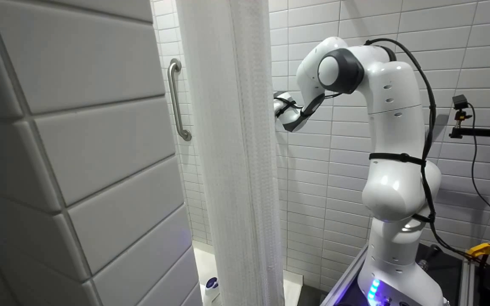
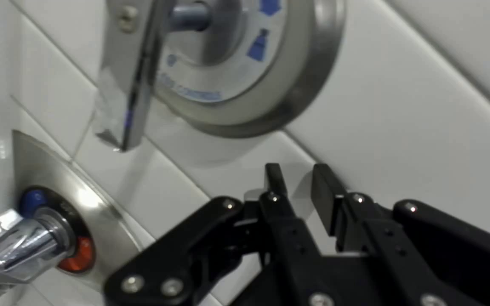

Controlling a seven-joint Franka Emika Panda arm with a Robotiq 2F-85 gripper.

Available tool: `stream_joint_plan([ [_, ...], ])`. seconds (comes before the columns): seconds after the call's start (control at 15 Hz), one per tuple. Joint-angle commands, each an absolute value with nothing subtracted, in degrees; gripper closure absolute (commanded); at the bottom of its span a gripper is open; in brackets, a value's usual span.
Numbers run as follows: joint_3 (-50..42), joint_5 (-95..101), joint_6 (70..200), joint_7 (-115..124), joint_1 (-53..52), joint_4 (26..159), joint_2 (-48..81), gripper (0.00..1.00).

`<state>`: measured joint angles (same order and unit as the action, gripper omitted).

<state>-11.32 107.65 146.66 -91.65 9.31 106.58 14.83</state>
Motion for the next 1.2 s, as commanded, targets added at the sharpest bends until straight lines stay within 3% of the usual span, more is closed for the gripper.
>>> stream_joint_plan([
  [0.0,-13.07,106.35,140.49,-92.76,10.91,114.21,4.7,0.94],
  [0.07,-13.25,106.04,139.62,-93.05,11.22,115.53,2.83,0.94],
  [0.13,-13.36,105.85,138.54,-93.09,11.48,116.89,0.8,0.49],
  [0.47,-14.01,99.19,139.72,-95.22,12.79,120.76,-7.26,0.37],
  [0.87,-15.78,80.72,149.01,-100.0,12.13,122.4,-10.79,0.01],
  [1.13,-15.88,67.41,156.4,-104.06,10.71,124.09,-11.44,0.0],
])
